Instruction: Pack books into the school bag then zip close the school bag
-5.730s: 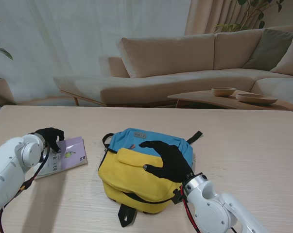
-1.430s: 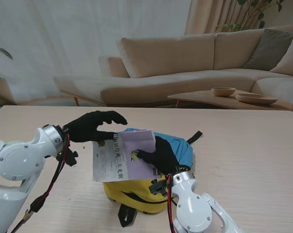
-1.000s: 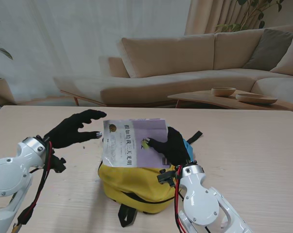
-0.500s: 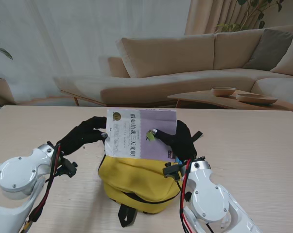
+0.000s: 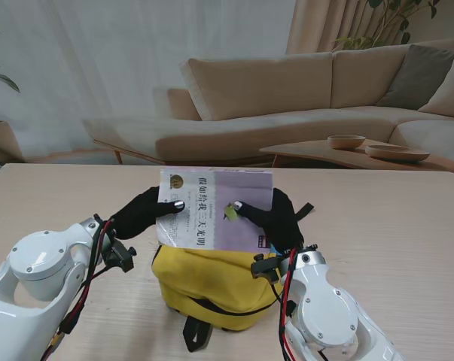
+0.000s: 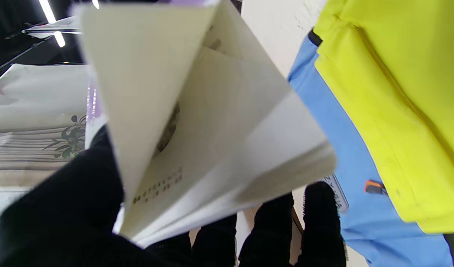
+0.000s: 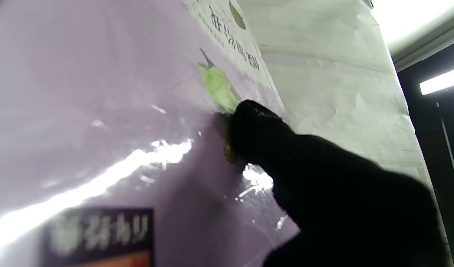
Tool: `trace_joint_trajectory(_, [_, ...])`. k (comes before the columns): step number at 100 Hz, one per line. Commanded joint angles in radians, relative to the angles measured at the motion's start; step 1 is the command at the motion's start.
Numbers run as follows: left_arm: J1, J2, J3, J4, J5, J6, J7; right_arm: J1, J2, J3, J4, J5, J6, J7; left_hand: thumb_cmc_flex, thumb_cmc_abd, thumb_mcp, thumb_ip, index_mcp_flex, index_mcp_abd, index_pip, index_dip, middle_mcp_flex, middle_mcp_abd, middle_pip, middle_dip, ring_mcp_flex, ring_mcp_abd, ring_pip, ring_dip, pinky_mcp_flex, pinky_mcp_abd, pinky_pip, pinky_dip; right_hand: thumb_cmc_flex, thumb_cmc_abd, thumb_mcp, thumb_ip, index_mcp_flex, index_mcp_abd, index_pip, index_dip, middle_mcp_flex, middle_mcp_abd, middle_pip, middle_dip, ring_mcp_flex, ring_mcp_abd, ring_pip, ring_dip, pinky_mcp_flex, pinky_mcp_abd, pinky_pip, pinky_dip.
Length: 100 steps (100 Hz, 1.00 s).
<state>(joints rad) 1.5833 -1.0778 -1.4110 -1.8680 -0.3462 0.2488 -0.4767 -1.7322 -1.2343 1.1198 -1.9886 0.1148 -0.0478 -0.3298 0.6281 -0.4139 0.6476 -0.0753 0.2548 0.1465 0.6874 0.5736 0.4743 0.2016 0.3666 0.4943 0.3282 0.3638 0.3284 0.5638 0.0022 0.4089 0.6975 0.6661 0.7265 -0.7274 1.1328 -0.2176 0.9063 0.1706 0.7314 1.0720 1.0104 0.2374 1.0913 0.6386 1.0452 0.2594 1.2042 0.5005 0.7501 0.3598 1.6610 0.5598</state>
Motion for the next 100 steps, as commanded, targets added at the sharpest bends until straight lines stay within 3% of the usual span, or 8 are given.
trace_joint_trajectory(1, [0.002,-0.015,0.005,-0.009,-0.025,0.013,-0.016,-0.008,-0.009,-0.008,-0.015,0.009,0.002,0.013,0.024,-0.013,0.028,-0.014,0.040,-0.020,0.089,0.089,0.068,-0.018,0.062,0.049,0.065,0.011,0.067,0.042,0.026,0.016,0.121,0.042,0.166,0.133,0.095,0.038,0.155,-0.352,0.351,0.132,-0.002,-0.018,0.034,0.026,0.004,-0.009,0.046,0.026,-0.001,-0.063,0.057,0.016])
trace_joint_trajectory(11, [-0.004,-0.016,0.011,-0.004,-0.046,0.016,-0.024,-0.007,-0.010,-0.011,-0.015,0.028,0.011,0.019,0.156,-0.015,-0.057,-0.048,0.111,-0.069,0.244,0.255,0.198,-0.035,0.174,0.127,0.174,0.043,0.186,0.095,0.094,0.040,0.290,0.047,0.166,0.133,0.094,0.038,0.155,-0.352,0.351,0.133,-0.003,-0.017,0.032,0.025,0.004,-0.009,0.046,0.026,-0.001,-0.063,0.057,0.017])
trace_joint_trajectory(30, [-0.002,-0.018,0.003,-0.004,-0.114,0.037,-0.054,-0.002,-0.012,-0.018,-0.007,0.030,0.027,0.017,0.516,0.091,-0.328,-0.004,0.217,-0.100,0.357,0.250,0.426,-0.025,0.143,0.349,0.335,0.094,0.352,0.132,0.235,0.106,0.506,0.059,0.164,0.129,0.085,0.033,0.149,-0.348,0.319,0.114,-0.005,-0.011,-0.003,-0.001,-0.013,0.008,0.008,0.016,-0.018,-0.055,0.036,0.015])
trace_joint_trajectory(42, [0.005,-0.017,-0.003,-0.012,-0.116,0.026,-0.060,-0.002,-0.007,-0.012,-0.010,0.037,0.051,0.038,0.653,0.156,-0.384,0.008,0.239,-0.090,0.325,0.190,0.444,0.002,0.129,0.338,0.387,0.113,0.403,0.142,0.303,0.133,0.583,0.099,0.159,0.112,0.076,0.029,0.119,-0.320,0.242,-0.069,-0.013,0.000,-0.084,-0.085,-0.051,0.030,-0.093,-0.005,-0.063,-0.022,-0.041,0.005])
trace_joint_trajectory(57, [0.023,-0.019,-0.018,-0.028,-0.118,0.007,-0.046,-0.001,0.002,-0.003,-0.012,0.015,0.076,0.071,0.663,0.204,-0.263,0.004,0.308,-0.115,0.332,0.250,0.438,0.019,0.216,0.357,0.437,0.147,0.513,0.203,0.385,0.160,0.678,0.169,0.059,0.022,0.066,0.043,-0.100,-0.272,0.248,-0.497,-0.103,-0.001,-0.213,-0.178,-0.157,0.020,-0.276,-0.041,-0.169,-0.002,-0.167,-0.030])
trace_joint_trajectory(66, [0.039,-0.024,-0.029,-0.045,-0.098,-0.003,-0.005,-0.004,0.009,0.006,-0.013,0.002,0.087,0.097,0.663,0.218,-0.260,0.013,0.369,-0.155,0.341,0.376,0.440,0.025,0.291,0.393,0.485,0.158,0.598,0.251,0.462,0.173,0.731,0.242,-0.095,-0.030,0.113,0.054,-0.187,-0.205,0.133,-0.632,-0.205,-0.017,-0.253,-0.223,-0.245,0.003,-0.376,-0.066,-0.249,0.005,-0.238,-0.050])
trace_joint_trajectory(76, [0.057,-0.030,-0.046,-0.063,-0.092,-0.003,0.033,-0.002,0.019,0.012,-0.007,-0.030,0.088,0.124,0.663,0.220,-0.254,0.018,0.404,-0.167,0.355,0.482,0.450,0.024,0.352,0.440,0.525,0.161,0.660,0.285,0.515,0.185,0.773,0.291,-0.244,0.029,0.103,0.153,-0.213,-0.158,-0.091,-0.549,-0.294,-0.034,-0.316,-0.251,-0.325,-0.023,-0.498,-0.092,-0.324,0.003,-0.330,-0.087])
trace_joint_trajectory(100, [0.105,-0.040,-0.095,-0.092,-0.079,-0.032,0.096,0.001,0.032,0.022,0.009,-0.101,0.069,0.152,0.663,0.228,-0.237,0.025,0.428,-0.171,0.385,0.643,0.456,-0.012,0.437,0.509,0.546,0.145,0.712,0.328,0.533,0.198,0.786,0.347,-0.326,0.046,-0.101,0.112,-0.402,-0.118,-0.198,-0.622,-0.482,-0.064,-0.436,-0.293,-0.505,-0.090,-0.721,-0.179,-0.496,-0.024,-0.528,-0.185])
